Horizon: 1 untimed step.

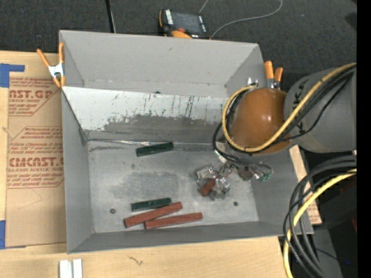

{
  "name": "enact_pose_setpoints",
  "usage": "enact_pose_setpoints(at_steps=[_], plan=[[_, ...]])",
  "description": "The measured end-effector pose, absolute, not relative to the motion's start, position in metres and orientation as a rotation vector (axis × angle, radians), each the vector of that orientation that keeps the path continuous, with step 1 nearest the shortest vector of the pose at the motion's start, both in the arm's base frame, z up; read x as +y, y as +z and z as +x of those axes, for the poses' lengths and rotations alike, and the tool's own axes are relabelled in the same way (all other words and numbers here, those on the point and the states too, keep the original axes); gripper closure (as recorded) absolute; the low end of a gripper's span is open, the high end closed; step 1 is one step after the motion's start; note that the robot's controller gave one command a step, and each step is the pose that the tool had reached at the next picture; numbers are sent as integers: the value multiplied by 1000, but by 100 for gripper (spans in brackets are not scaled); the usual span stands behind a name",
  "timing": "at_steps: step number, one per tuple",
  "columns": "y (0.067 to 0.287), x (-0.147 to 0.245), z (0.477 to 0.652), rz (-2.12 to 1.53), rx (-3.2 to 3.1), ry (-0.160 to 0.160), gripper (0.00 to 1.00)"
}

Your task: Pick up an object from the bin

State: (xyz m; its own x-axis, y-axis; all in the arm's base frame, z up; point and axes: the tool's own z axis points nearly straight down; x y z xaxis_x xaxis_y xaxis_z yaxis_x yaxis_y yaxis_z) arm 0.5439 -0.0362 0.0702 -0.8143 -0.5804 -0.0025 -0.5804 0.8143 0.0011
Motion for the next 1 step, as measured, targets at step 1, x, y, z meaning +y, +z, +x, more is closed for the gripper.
enact_pose_setpoints(at_steps=[1], plan=[[276,1,570,-954,2981,-4,100]])
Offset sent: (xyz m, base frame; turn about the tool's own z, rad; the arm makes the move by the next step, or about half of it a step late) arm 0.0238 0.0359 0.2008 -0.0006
